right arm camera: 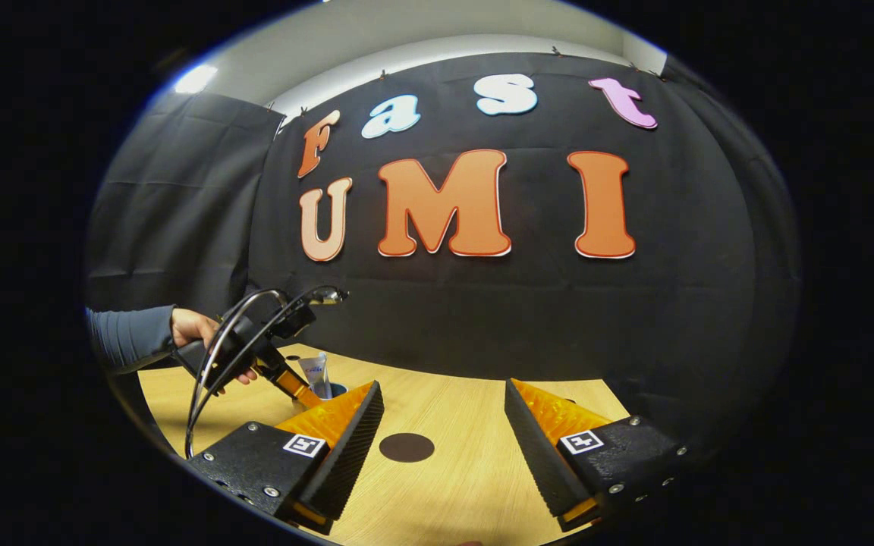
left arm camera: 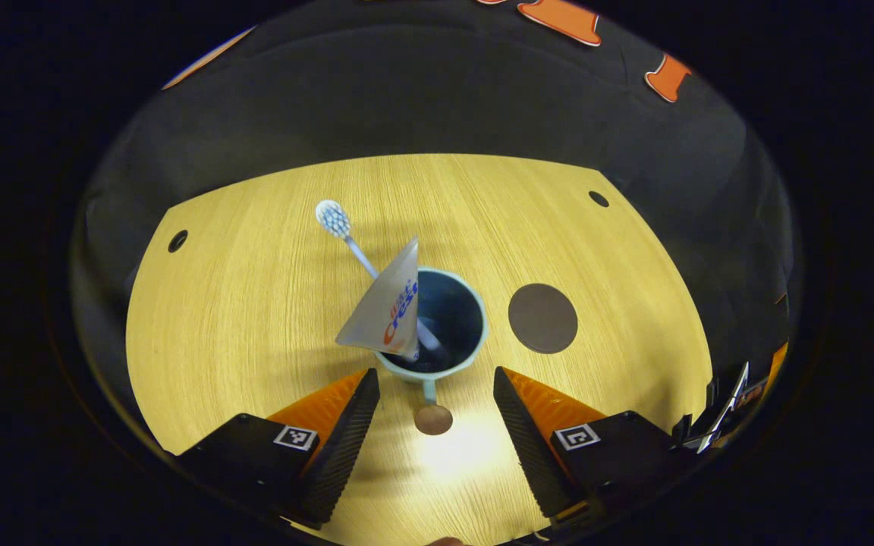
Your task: Put the toothbrush and toothpaste on the desktop into the cup, then pick up the cup and place it on the coaster on the desktop.
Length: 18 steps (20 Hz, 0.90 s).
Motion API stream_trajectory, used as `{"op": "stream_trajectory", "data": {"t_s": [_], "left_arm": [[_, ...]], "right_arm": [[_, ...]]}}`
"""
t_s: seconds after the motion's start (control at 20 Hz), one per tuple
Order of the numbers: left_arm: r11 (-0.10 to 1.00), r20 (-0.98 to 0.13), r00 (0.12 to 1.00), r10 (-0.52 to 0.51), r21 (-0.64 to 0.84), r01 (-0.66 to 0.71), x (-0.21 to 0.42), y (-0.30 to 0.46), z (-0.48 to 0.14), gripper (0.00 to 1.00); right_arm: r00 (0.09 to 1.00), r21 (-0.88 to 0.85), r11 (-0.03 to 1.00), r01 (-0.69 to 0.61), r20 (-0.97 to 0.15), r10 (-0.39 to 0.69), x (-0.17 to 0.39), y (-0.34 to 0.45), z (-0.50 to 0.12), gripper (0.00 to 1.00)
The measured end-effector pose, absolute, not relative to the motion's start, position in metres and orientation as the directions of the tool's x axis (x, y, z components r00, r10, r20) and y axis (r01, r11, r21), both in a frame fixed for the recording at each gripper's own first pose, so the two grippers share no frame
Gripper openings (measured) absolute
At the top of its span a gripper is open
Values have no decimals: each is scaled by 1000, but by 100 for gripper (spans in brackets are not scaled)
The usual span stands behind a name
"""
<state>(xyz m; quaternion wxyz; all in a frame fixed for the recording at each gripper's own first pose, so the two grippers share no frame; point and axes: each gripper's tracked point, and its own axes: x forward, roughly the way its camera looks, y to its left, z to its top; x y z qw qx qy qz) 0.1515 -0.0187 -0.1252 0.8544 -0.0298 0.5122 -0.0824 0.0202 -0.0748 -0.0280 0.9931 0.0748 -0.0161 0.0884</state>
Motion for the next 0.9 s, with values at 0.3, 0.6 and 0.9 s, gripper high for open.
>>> {"op": "stream_trajectory", "data": {"t_s": [0.3, 0.6, 0.9], "left_arm": [[992, -914, 391, -104, -70, 102, 161, -19, -104, 82], [993, -928, 366, -69, -30, 112, 163, -27, -97, 71], [997, -938, 344, -44, -18, 78, 160, -30, -98, 64]], "right_arm": [[990, 168, 975, -142, 34, 138, 9, -97, -41, 97], [991, 194, 972, -135, 18, 134, 6, -103, -51, 97], [991, 199, 971, -134, 4, 136, -4, -104, -55, 97]]}}
